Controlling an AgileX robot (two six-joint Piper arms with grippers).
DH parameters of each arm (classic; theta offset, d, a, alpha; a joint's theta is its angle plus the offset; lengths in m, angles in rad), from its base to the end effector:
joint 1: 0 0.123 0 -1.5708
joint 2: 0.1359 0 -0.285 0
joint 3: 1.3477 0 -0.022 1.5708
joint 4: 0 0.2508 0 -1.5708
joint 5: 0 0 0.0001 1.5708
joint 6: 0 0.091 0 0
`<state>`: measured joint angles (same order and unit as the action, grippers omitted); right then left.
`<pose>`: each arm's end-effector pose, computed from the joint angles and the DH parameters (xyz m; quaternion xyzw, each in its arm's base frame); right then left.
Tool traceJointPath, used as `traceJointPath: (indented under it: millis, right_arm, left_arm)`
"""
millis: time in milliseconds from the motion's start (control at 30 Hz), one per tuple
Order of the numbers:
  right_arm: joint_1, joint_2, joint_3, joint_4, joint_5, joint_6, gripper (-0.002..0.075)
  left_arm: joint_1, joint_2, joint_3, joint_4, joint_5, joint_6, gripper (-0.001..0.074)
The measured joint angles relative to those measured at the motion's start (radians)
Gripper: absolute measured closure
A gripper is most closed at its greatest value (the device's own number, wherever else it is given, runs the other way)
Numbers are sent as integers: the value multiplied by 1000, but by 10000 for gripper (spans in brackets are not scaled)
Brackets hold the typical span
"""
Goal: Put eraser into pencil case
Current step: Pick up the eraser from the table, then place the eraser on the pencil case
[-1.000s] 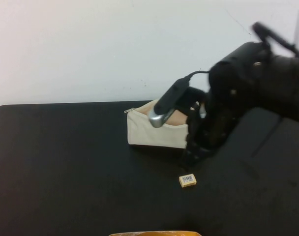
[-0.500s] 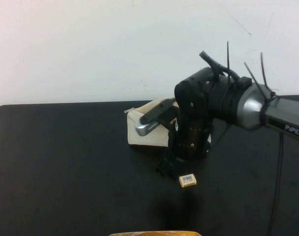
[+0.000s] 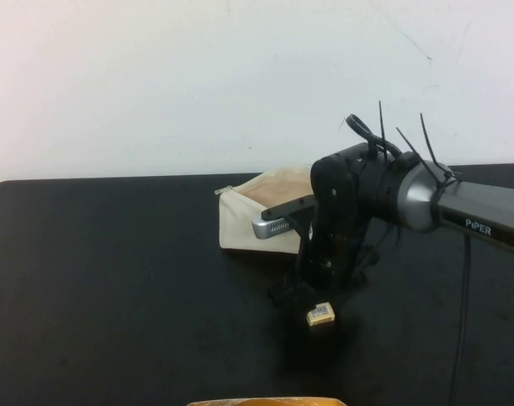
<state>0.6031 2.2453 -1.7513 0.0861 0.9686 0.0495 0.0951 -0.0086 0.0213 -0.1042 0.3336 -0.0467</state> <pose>0.3778 0.2681 0.1514 -0.2517 0.9621 0.0669 0.0802 0.0538 0.0020 0.1765 -0.0846 0.7874 -0.0288 0.6099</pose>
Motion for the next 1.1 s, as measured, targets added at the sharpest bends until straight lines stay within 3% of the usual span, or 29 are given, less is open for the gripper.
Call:
traceJointPath:
  millis: [167,267,633,967,1100]
  right_arm:
    - [0,10,-7,7,-6,-2,295]
    - [0,10,-14,5,13,-24,417]
    - [0,-166,-64,35,60,-156,422]
    - [-5,-234,-124,-35,-292,-217,422]
    - [-32,-174,-124,-46,-326,-210,422]
  left_arm:
    - [0,0,0,0,0,0,736]
    - [0,0,0,0,0,0,736]
    - [0,0,0,0,0,0,736]
    - [0,0,0,0,0,0,736]
    - [0,0,0,0,0,0,736]
